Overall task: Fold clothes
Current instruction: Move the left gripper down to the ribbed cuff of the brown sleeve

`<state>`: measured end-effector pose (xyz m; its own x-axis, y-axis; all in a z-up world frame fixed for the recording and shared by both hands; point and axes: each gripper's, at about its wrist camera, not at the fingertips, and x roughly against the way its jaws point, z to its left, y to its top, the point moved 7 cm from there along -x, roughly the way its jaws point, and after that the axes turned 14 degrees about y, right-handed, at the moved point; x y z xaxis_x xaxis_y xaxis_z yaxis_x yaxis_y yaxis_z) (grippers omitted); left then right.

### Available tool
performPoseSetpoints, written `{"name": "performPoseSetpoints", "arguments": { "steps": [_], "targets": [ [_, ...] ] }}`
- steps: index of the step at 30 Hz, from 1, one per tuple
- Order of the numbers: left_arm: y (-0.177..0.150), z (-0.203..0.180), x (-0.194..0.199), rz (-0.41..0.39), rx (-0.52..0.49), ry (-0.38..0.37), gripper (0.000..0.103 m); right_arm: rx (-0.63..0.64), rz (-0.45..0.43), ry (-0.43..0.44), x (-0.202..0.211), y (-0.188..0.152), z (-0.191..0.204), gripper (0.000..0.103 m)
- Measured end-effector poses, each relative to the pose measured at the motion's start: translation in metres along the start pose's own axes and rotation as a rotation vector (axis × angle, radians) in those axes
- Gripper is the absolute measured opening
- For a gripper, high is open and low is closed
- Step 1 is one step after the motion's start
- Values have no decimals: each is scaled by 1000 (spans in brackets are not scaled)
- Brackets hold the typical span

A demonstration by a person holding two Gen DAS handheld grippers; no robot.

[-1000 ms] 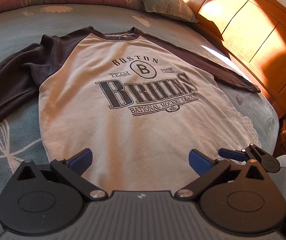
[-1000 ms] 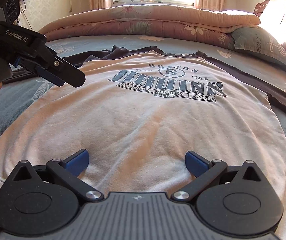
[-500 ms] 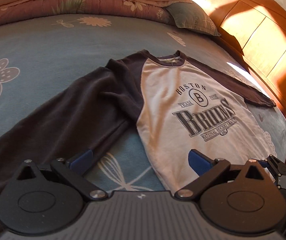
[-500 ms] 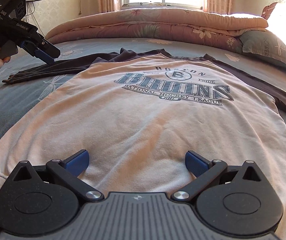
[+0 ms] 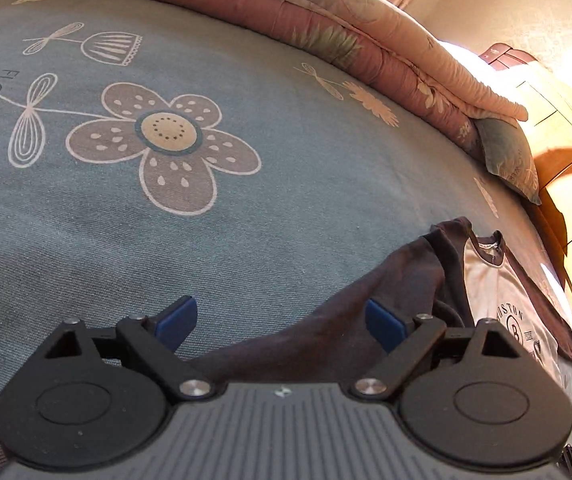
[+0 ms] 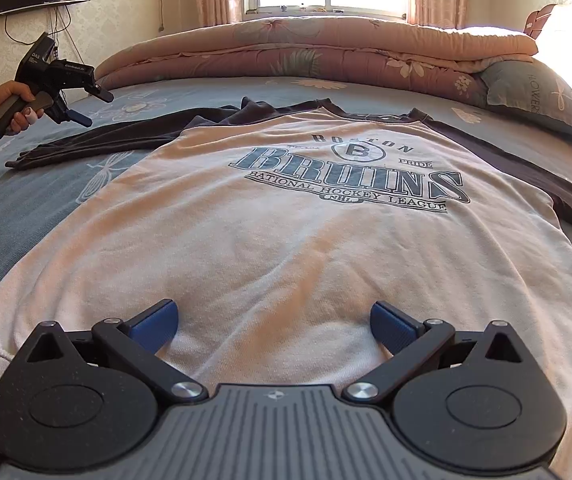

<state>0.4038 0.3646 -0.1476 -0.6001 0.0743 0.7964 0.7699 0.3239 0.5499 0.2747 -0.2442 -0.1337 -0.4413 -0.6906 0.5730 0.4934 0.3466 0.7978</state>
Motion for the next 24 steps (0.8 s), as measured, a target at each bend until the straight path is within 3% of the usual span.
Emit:
{"name": "performPoseSetpoints", "arguments": {
  "steps": [6,10,14,20,24],
  "targets": [
    [-1,7,-13,63,33,-54,90,-1,-2,0,0,0,0,103],
    [-4,10,-11,125,30,-129,90,-2,-4,0,0,0,0,103],
    [-3,17,-12,125,38,-144,89,-3,-5,1,-1,0,0,103],
    [-3,15,-12,121,34,-137,89,-2,-5,0,-1,0,0,103],
    [-6,23,10,91,-10,-56,89,-2,-6,-1,-1,0,1,103]
  ]
}}
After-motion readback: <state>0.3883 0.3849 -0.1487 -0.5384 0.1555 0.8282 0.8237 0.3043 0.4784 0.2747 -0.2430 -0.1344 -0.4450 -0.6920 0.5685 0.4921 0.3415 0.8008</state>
